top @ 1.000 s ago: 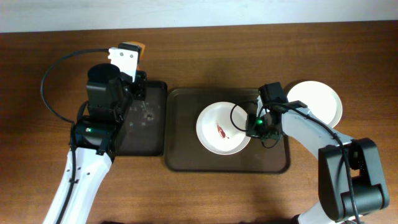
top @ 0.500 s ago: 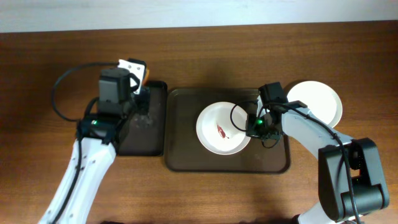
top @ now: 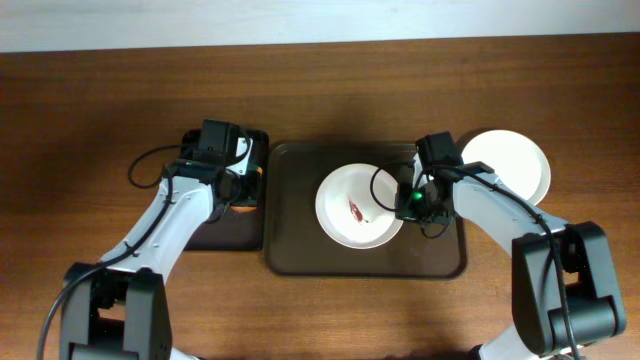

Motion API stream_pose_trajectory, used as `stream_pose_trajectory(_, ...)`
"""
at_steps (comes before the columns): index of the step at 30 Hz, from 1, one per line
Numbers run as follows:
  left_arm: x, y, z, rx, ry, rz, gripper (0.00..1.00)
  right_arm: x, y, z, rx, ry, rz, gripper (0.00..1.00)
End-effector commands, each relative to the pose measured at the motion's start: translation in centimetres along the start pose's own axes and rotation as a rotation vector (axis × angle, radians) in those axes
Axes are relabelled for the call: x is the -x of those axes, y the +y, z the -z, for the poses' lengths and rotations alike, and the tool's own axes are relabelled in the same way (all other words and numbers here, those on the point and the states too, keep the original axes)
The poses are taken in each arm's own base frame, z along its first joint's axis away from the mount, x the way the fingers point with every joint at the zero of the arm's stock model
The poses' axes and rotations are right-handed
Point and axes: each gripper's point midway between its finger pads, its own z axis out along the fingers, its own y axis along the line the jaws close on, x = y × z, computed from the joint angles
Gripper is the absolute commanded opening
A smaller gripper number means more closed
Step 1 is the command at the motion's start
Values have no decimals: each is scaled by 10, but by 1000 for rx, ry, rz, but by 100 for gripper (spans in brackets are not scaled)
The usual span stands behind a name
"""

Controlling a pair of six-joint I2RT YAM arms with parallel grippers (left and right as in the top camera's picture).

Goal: Clean dirty plates on tray and stack at the side
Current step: 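Scrub the red-stained plate with the sponge in the left gripper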

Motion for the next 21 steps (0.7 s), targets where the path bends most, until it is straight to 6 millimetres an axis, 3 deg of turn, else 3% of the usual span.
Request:
stream_pose_trajectory(1, 15, -19, 14, -109, -50, 5, 0, -4, 0, -3, -5, 12, 8, 8)
stream_pose_trajectory(5, 36, -76, 41, -430, -141, -33, 0, -4, 0, -3, -5, 12, 8, 8)
stream_pose_trajectory(7, 41, -90, 42, -483, -142, 31, 0, -4, 0, -3, -5, 13, 8, 8)
stream_pose_trajectory(12, 39, -132, 29, -544, -86, 142, 0, -4, 0, -3, -5, 12, 8, 8)
stream_pose_trajectory(17, 32, -193, 8, -663, -36, 149, 0, -4, 0, -3, -5, 13, 8, 8)
stream_pose_trajectory(21, 18, -225, -10, -708, 41, 221, 0, -4, 0, -3, -5, 13, 8, 8)
